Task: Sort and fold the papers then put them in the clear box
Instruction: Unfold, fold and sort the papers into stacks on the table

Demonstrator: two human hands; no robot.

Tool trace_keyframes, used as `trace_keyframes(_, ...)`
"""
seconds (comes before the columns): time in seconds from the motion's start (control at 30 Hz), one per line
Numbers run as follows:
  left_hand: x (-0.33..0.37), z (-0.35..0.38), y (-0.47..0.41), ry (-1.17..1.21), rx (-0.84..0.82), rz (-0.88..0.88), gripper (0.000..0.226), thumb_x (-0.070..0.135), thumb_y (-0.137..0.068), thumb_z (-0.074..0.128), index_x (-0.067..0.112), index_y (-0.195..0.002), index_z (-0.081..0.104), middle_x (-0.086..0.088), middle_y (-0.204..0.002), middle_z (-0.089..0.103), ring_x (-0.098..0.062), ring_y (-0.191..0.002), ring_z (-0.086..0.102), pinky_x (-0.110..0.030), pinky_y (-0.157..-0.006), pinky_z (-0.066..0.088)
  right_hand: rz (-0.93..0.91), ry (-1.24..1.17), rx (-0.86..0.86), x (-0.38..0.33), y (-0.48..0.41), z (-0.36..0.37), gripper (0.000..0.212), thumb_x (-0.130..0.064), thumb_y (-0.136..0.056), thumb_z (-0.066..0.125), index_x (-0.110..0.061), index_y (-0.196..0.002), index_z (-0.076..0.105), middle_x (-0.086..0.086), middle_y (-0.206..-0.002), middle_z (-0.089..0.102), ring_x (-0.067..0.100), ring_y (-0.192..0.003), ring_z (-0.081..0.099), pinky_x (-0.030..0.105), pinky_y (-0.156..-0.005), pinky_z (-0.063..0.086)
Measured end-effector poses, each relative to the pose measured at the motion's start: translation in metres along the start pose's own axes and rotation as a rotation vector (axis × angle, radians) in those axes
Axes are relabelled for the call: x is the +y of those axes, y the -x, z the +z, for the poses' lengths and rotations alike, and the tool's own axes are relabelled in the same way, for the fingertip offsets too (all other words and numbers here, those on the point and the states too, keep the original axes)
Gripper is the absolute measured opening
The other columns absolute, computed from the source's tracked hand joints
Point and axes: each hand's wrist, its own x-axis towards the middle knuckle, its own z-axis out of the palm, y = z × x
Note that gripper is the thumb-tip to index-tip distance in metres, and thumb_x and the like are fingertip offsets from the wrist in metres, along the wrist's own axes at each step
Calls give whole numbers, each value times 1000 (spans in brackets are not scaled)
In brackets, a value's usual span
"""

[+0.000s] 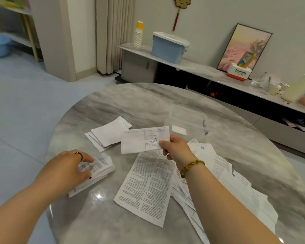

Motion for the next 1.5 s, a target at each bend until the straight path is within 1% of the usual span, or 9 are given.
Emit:
trace_keyframes(0.1, -5, 3, 0, -66, -34, 74, 35, 30, -85, 60, 33, -119, 53, 14, -125, 51, -8, -120, 43, -17, -93, 36, -15, 88, -38, -17, -30, 27, 28, -3, -90, 47, 0, -117, 56, -4, -70, 51, 9, -53, 41, 11, -38, 33)
trace_keyframes(0.33, -9, 17, -8, -137, -67, 132, 33, 28, -89, 50, 40, -120, 49, 21, -128, 45, -3, -121, 40, -13, -95, 33, -45, 220, -123, -39, -67, 63, 34, 1, -90, 46, 0, -124, 53, 0, -76, 52, 5, -56, 40, 4, -32, 31)
trace_keyframes(0.4, -12, 19, -10, -142, -76, 130, 33, 27, -89, 50, 41, -119, 49, 22, -127, 44, -3, -120, 40, -13, -94, 32, -66, 271, -121, -39, -76, 70, 34, 1, -89, 47, -1, -122, 55, 2, -91, 54, 2, -58, 41, 3, -41, 36)
trace_keyframes(0.5, -14, 20, -11, -123, -75, 119, 32, 27, -89, 50, 41, -118, 50, 22, -127, 43, -3, -120, 39, -13, -93, 32, -92, 320, -121, -37, -87, 78, 31, 0, -89, 47, -1, -117, 58, 3, -95, 54, 6, -62, 46, 11, -56, 37)
trace_keyframes(0.67, -14, 22, -13, -130, -82, 123, 34, 26, -90, 48, 40, -121, 48, 21, -127, 42, -4, -121, 38, -14, -94, 30, -117, 522, -143, -29, -100, 86, 28, -5, -90, 44, 0, -114, 57, 10, -97, 57, 18, -86, 48, 28, -68, 43)
trace_keyframes(0.83, -13, 22, -14, -147, -90, 114, 37, 24, -91, 46, 41, -123, 45, 20, -128, 41, -4, -122, 37, -14, -95, 30, -131, 704, -115, -20, -108, 95, 29, -14, -92, 40, -10, -118, 52, 11, -120, 59, 30, -110, 53, 34, -94, 41)
trace_keyframes(1.07, -10, 22, -15, -155, -99, 102, 38, 24, -91, 46, 42, -124, 44, 20, -130, 40, -5, -122, 37, -15, -96, 31, -242, 996, -32, -17, -108, 101, 36, -26, -93, 42, -14, -126, 42, 10, -122, 57, 29, -118, 46, 34, -100, 27)
trace_keyframes(1.27, -9, 21, -16, -153, -99, 94, 38, 24, -90, 46, 41, -124, 44, 19, -129, 40, -6, -123, 36, -16, -96, 31, -282, 924, 116, -13, -108, 102, 52, -34, -91, 49, -13, -135, 33, 8, -136, 44, 27, -124, 43, 35, -102, 28)
trace_keyframes(1.5, -8, 16, -16, -105, -78, 76, 35, 27, -91, 49, 39, -124, 45, 18, -129, 41, -6, -123, 36, -16, -99, 30, -232, 742, 166, -17, -102, 91, 47, -34, -93, 44, -12, -134, 35, 8, -138, 39, 25, -126, 41, 34, -105, 25)
